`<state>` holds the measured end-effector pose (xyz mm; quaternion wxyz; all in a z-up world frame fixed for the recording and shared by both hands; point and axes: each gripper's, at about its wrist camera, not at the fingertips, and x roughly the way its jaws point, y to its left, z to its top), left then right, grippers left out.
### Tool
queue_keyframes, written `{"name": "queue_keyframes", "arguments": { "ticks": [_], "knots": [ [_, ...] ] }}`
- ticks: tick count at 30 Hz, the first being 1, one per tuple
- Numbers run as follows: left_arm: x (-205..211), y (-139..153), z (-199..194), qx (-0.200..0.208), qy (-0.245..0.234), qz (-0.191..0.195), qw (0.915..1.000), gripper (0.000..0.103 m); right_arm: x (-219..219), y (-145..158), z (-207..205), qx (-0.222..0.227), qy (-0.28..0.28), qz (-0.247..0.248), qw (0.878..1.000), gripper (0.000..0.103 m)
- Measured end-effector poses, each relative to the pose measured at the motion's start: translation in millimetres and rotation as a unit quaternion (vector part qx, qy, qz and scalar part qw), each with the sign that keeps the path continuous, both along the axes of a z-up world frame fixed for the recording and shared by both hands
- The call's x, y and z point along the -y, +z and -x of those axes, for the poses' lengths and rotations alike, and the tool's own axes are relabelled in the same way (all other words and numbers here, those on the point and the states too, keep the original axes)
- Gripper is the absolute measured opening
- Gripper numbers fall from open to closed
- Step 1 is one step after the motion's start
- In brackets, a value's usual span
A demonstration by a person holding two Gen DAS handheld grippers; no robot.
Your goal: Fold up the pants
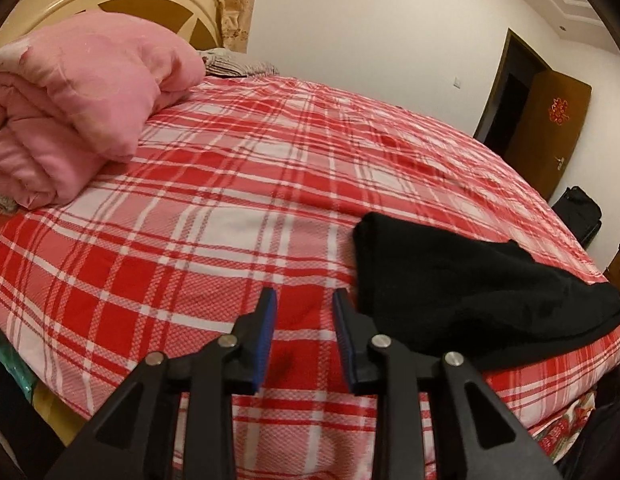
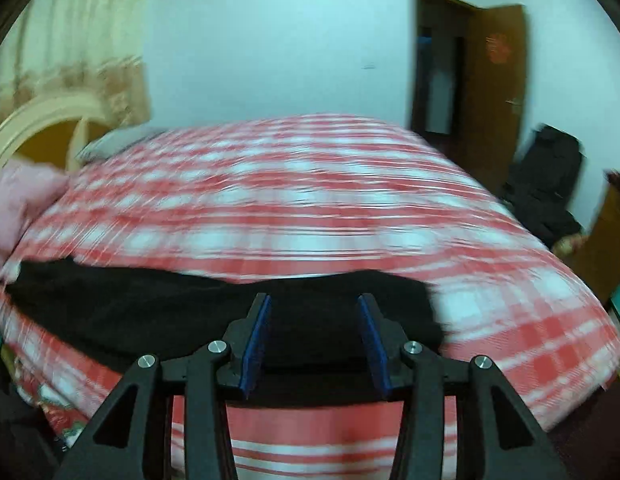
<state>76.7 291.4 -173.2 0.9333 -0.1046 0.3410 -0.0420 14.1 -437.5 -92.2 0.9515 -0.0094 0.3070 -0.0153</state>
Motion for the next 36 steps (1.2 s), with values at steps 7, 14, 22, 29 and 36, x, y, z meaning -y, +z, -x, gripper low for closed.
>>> {"name": "queue_keyframes", "arguments": {
  "ticks": [7, 14, 22, 29, 36],
  "knots": [
    [48.7, 14.0, 4.9, 0.018, -0.056, -0.004, 0.9982, 0.031, -163.5, -39.2, -43.1, -0.047, 0.194, 0.061, 0.978, 0.046],
    [61.7, 3.4, -18.8, 0.003, -0.058, 0.01, 0.9982, 0.031, -276.4, -100.7, -58.7, -0.101, 0.308, 0.132, 0.937, 0.046],
    [65.7, -11.0, -21.4, -0.007, -0.055, 0.005, 0.9984, 0.044, -305.6, -123.8, -73.4, -0.108, 0.315, 0.176, 0.926, 0.025],
    [63.3, -11.7, -25.8, -0.007, -0.045, -0.006, 0.999, 0.052, -304.6, -112.9, -56.4, -0.109, 0.327, 0.18, 0.921, 0.003],
    [60.6, -23.6, -34.3, -0.016, -0.036, 0.004, 0.9992, 0.06, -298.9, -127.6, -61.8, -0.128, 0.326, 0.189, 0.917, 0.004]
  ]
}}
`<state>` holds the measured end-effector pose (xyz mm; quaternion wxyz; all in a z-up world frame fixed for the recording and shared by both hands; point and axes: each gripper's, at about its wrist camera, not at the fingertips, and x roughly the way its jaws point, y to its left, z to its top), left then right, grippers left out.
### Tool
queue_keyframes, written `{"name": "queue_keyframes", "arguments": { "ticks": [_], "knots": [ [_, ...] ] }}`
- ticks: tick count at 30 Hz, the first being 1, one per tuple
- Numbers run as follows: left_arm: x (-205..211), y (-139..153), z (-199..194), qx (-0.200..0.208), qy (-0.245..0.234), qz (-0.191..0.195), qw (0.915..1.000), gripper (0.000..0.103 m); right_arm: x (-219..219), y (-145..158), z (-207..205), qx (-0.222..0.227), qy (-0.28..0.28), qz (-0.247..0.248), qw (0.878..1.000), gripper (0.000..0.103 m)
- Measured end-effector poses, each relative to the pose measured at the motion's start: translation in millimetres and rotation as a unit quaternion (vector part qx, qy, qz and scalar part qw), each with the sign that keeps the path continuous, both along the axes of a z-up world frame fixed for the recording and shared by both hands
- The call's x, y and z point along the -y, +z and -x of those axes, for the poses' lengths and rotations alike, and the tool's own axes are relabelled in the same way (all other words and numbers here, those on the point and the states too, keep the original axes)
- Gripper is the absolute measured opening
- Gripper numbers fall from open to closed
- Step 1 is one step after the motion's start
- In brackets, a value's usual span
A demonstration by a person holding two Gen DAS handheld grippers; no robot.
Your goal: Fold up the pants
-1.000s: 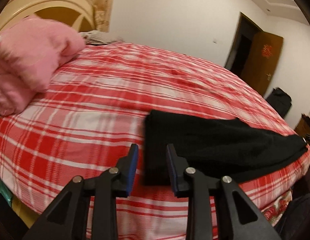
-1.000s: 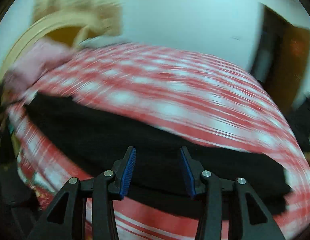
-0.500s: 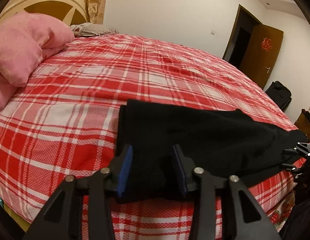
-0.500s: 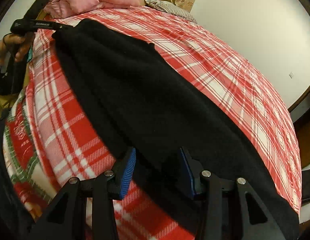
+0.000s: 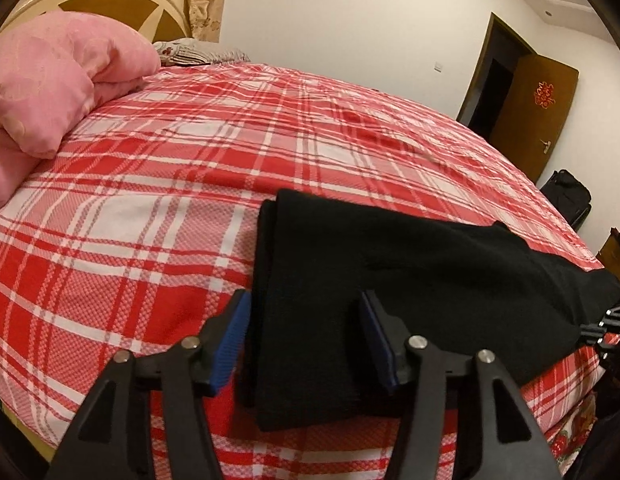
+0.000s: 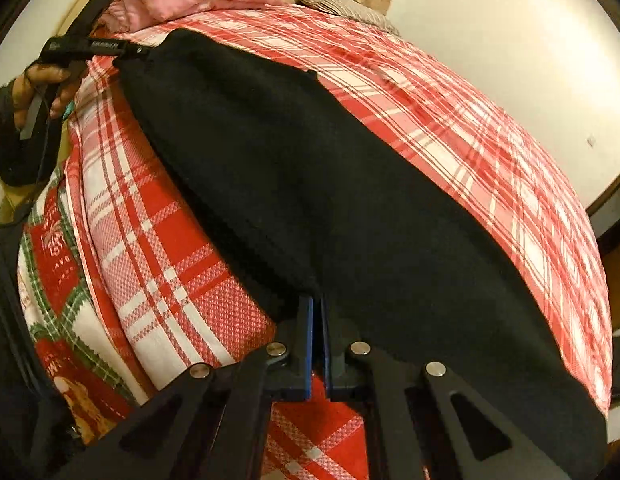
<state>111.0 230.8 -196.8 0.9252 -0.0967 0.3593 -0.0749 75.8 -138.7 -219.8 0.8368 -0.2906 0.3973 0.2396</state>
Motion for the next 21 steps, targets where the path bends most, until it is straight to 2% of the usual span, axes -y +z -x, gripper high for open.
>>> {"name": "queue_keyframes", "arguments": {
  "ticks": [4, 6, 7, 9, 11, 14, 21],
  "knots": [
    [-0.7, 2.4, -0.2, -0.003, -0.002, -0.004, 1.0, 0.061, -2.4, 2.7, 1.1, -0.007, 0.003, 0.01, 1.0, 0.004],
    [-2.3, 4.2, -0.1, -0.003, 0.001, -0.002, 1.0, 0.061, -2.8, 3.9, -1.3, -0.019, 0.004, 0.013, 1.0, 0.008],
    [-2.4, 6.2, 0.9, 0.0, 0.004, -0.005, 1.0, 0.061, -3.0, 6.5, -2.8, -0.024, 0.006, 0.012, 1.0, 0.012],
    [-0.8, 11.5, 3.1, 0.007, 0.007, -0.013, 0.9999, 0.061, -1.5, 13.2, -5.2, -0.036, 0.011, -0.001, 0.999, 0.032],
    [4.1, 20.1, 6.6, 0.022, 0.001, -0.024, 0.9995, 0.061, 0.9, 24.4, -6.4, -0.048, 0.019, -0.027, 0.998, 0.033],
    [12.8, 32.3, 5.2, 0.041, -0.006, -0.044, 0.9982, 0.061, 1.8, 43.0, -12.1, -0.042, 0.025, -0.056, 0.997, 0.033],
    [21.8, 31.3, -21.5, 0.032, -0.015, -0.051, 0.9981, 0.061, -14.9, 72.4, -65.4, -0.05, 0.011, -0.127, 0.991, 0.033]
  ]
}}
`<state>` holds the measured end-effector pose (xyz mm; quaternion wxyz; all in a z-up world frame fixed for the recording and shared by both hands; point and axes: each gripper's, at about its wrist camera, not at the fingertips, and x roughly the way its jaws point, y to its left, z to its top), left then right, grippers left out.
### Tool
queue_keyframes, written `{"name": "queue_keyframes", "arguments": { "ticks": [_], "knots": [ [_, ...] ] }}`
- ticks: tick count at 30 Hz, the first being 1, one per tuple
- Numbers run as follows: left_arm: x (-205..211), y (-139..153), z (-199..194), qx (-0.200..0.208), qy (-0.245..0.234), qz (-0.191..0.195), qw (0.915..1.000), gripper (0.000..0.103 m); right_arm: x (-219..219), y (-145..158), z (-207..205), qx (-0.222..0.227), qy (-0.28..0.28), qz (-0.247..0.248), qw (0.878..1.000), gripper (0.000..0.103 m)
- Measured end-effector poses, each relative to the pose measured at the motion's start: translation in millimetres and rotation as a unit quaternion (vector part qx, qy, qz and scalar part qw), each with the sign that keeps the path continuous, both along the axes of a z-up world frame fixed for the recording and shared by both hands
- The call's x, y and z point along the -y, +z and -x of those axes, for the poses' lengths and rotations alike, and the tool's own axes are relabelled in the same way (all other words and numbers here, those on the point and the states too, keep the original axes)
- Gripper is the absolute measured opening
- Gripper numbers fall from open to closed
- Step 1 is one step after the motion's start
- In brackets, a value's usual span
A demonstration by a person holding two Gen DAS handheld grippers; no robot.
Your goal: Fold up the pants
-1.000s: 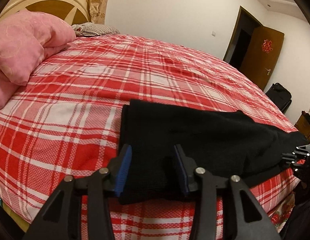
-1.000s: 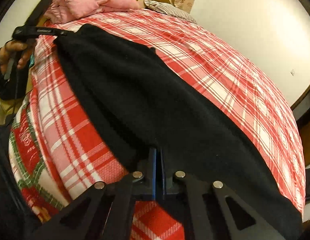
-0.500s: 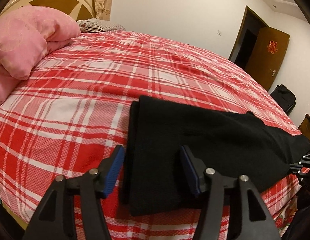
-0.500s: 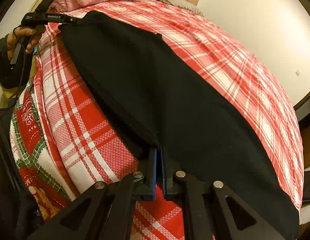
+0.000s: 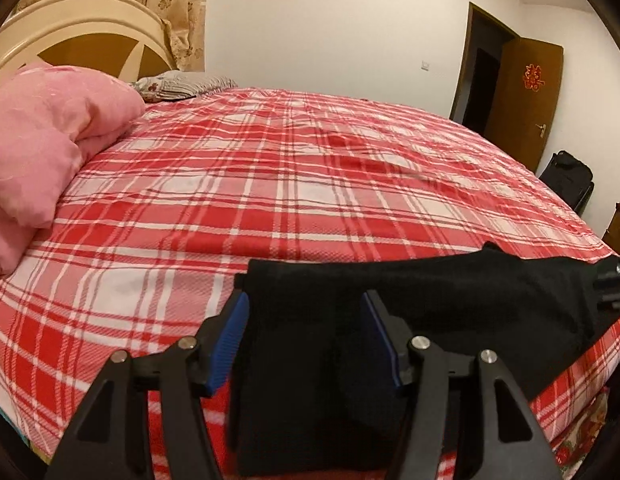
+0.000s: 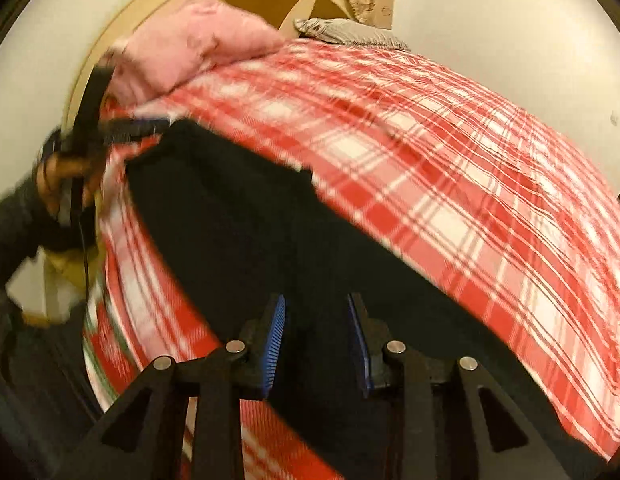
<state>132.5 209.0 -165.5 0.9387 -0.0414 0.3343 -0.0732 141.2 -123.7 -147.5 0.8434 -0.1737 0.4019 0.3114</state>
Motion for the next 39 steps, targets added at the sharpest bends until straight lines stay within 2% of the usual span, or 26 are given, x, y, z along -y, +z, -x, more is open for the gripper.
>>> {"name": "queue_keyframes", "arguments": {
  "ticks": [5, 10, 14, 16, 17, 18, 19, 22, 24, 27, 31, 33, 35, 37, 38, 39],
  "knots": [
    [4.3, -4.2, -7.7, -0.006, 0.001, -0.008, 0.9999, 0.061, -21.6, 3.9, -50.3, -0.03, -0.028, -0.054, 0.998, 0.033],
    [1.1, -12.6, -13.8, -0.016, 0.012, -0.018, 0.9996, 0.061, -47.3, -12.5, -98.2, -0.097, -0.05, -0.118, 0.987, 0.033],
    [-2.1, -14.3, -12.8, -0.016, 0.012, -0.011, 0.9997, 0.061, -70.0, -35.1, -117.3, -0.152, -0.048, -0.136, 0.978, 0.033],
    [-3.0, -14.8, -12.4, -0.016, 0.011, -0.01, 0.9998, 0.065, -80.6, -46.1, -119.8, -0.166, -0.049, -0.123, 0.977, 0.032],
    [-3.1, -14.7, -12.6, -0.014, 0.012, -0.01, 0.9998, 0.066, -82.4, -48.1, -119.1, -0.157, -0.056, -0.108, 0.98, 0.017],
    [-3.6, -14.9, -12.8, -0.013, 0.013, -0.01, 0.9998, 0.068, -83.9, -48.3, -118.4, -0.152, -0.058, -0.102, 0.981, 0.009],
    [-3.7, -15.3, -13.4, -0.013, 0.013, -0.01, 0.9998, 0.068, -83.6, -45.9, -118.1, -0.15, -0.06, -0.11, 0.981, 0.006],
    [-0.9, -17.0, -15.3, -0.012, 0.012, -0.022, 0.9996, 0.069, -78.4, -33.2, -116.0, -0.124, -0.075, -0.116, 0.983, 0.005],
    [1.1, -18.3, -16.3, -0.009, 0.015, -0.038, 0.9991, 0.074, -74.1, -28.7, -119.4, -0.117, -0.086, -0.123, 0.982, 0.005],
    [2.5, -22.7, -19.5, -0.011, 0.02, -0.058, 0.998, 0.077, -77.1, -47.0, -128.1, -0.125, -0.108, -0.089, 0.982, 0.005],
    [-5.1, -25.3, -21.7, -0.023, 0.031, -0.038, 0.9985, 0.08, -79.4, -52.1, -126.0, -0.114, -0.111, -0.087, 0.983, 0.005],
    [-6.3, -17.1, -15.9, -0.013, 0.036, -0.032, 0.9988, 0.08, -79.3, -49.3, -124.2, -0.11, -0.107, -0.082, 0.985, 0.005],
    [-2.9, -9.0, -12.9, 0.005, 0.042, -0.055, 0.9976, 0.085, -78.2, -50.1, -125.8, -0.113, -0.108, -0.082, 0.984, 0.005],
    [0.0, -13.3, -22.5, -0.009, 0.058, -0.099, 0.9934, 0.089, -76.9, -52.2, -127.5, -0.117, -0.115, -0.085, 0.983, 0.005],
    [-1.3, -17.3, -27.7, -0.022, 0.059, -0.101, 0.9929, 0.091, -77.6, -53.1, -127.2, -0.117, -0.117, -0.085, 0.983, 0.005],
    [-7.9, -21.0, -32.8, -0.03, 0.062, -0.076, 0.9947, 0.095, -77.6, -53.2, -126.5, -0.115, -0.12, -0.085, 0.982, 0.005]
  ]
}}
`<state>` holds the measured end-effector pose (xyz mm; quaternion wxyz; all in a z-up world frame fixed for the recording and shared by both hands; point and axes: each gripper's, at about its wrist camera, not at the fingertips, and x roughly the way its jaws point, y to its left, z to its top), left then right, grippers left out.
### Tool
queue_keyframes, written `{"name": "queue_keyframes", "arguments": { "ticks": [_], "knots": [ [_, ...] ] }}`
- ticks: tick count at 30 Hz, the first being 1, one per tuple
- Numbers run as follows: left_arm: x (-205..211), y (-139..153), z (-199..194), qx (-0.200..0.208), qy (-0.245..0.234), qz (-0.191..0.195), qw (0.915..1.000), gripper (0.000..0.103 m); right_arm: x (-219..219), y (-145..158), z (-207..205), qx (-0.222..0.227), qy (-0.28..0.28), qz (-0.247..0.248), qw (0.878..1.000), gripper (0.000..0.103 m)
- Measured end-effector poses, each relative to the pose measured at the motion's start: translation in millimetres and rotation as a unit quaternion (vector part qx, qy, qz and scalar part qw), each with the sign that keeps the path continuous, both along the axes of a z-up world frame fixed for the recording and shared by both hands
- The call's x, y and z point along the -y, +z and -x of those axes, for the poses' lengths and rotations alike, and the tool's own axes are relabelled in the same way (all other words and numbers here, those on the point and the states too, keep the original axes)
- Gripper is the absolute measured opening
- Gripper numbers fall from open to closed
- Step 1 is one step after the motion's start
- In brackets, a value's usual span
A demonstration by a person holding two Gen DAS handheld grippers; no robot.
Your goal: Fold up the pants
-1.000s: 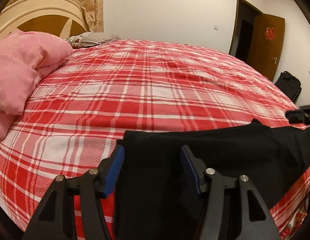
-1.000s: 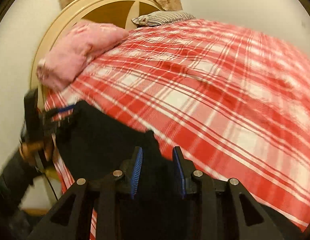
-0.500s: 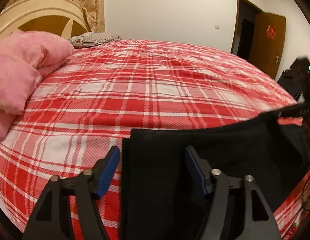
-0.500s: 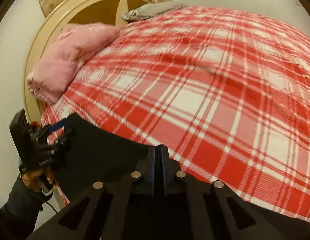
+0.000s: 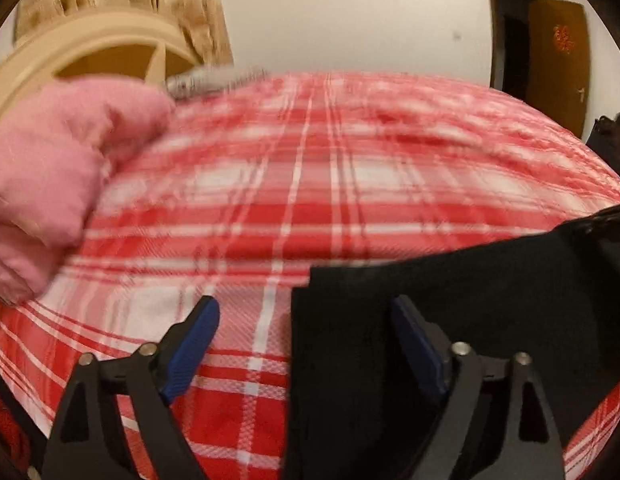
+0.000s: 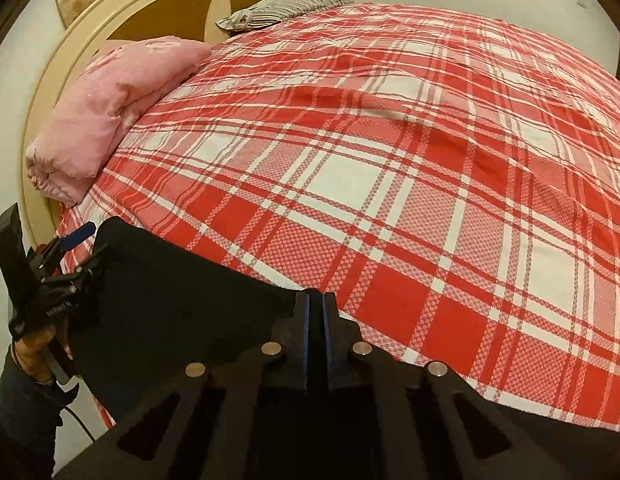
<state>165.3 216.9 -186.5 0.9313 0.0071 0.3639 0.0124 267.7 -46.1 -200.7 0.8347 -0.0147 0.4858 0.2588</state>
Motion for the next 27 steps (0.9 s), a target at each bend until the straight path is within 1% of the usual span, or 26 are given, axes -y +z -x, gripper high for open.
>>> {"name": "queue_keyframes", "arguments": {
  "ticks": [2, 3, 5, 6, 7, 8, 9, 10, 12, 14, 15, 17, 18, 19, 20, 22, 24, 27],
  "knots": [
    [-9.6, -0.1, -2.9, -0.006, 0.012, 0.036, 0.9993, 0.096, 0.1, 0.3, 1.9, 0.004, 0.0, 0.002, 1.0, 0.005],
    [-11.2, 1.0, -3.5, -0.007, 0.014, 0.041, 0.999, 0.096, -0.5, -0.7, 2.4, 0.005, 0.001, 0.003, 1.0, 0.006],
    [-9.1, 0.7, -3.9, -0.004, 0.026, 0.012, 0.9996, 0.102, 0.3, -1.3, 1.1, 0.006, 0.002, 0.003, 1.0, 0.008],
    [-10.8, -0.8, -4.7, -0.008, 0.034, 0.015, 0.9993, 0.103, 0.7, -0.8, 1.7, 0.008, 0.001, 0.002, 1.0, 0.019],
    [-14.7, -1.7, -4.9, -0.014, 0.039, 0.035, 0.9986, 0.103, 1.4, 0.6, 3.2, 0.013, 0.001, 0.006, 1.0, 0.027],
    [-17.9, -1.6, -4.0, -0.018, 0.042, 0.047, 0.9979, 0.103, 2.5, 2.9, 5.5, 0.022, -0.001, 0.016, 1.0, 0.044],
    [-18.8, -0.4, -1.3, -0.021, 0.048, 0.051, 0.9973, 0.103, 4.5, 6.0, 9.5, 0.032, -0.007, 0.027, 0.999, 0.055],
    [-17.7, 3.8, 4.7, -0.014, 0.054, 0.047, 0.9973, 0.101, 7.6, 8.8, 13.7, 0.039, -0.011, 0.03, 0.999, 0.056],
    [-11.8, 10.4, 17.3, 0.009, 0.054, 0.029, 0.9981, 0.101, 16.0, 12.8, 22.3, 0.045, -0.016, 0.025, 0.999, 0.056],
    [-6.6, 13.0, 27.1, 0.02, 0.05, 0.018, 0.9984, 0.102, 23.2, 12.5, 28.8, 0.046, -0.025, 0.022, 0.998, 0.057],
    [-5.5, 10.2, 27.7, 0.019, 0.046, 0.019, 0.9986, 0.102, 26.4, 9.1, 30.9, 0.042, -0.03, 0.022, 0.998, 0.061],
    [-4.6, -0.4, 17.5, -0.001, 0.043, 0.013, 0.999, 0.102, 29.6, -3.1, 31.1, 0.022, -0.034, 0.032, 0.999, 0.065],
    [-5.2, -5.9, 15.8, -0.008, 0.046, 0.014, 0.9988, 0.103, 32.2, -6.1, 32.7, 0.024, -0.031, 0.029, 0.999, 0.065],
    [-8.1, -6.7, 16.5, -0.003, 0.051, 0.033, 0.9981, 0.103, 35.6, -4.3, 36.1, 0.036, -0.029, 0.024, 0.999, 0.065],
    [-9.1, -5.4, 16.5, -0.007, 0.055, 0.044, 0.9975, 0.102, 37.8, -2.8, 38.2, 0.035, -0.03, 0.025, 0.999, 0.065],
    [-3.7, 2.0, 20.3, -0.002, 0.054, 0.037, 0.9979, 0.099, 47.8, 4.1, 43.0, 0.036, -0.037, 0.019, 0.999, 0.065],
    [5.8, 13.8, 28.1, 0.014, 0.04, 0.03, 0.9986, 0.097, 64.9, 15.0, 51.4, 0.045, -0.042, 0.011, 0.998, 0.065],
    [26.3, 33.1, 37.0, 0.027, 0.005, 0.043, 0.9987, 0.09, 102.8, 31.5, 68.2, 0.066, -0.064, 0.017, 0.996, 0.065]
  ]
}}
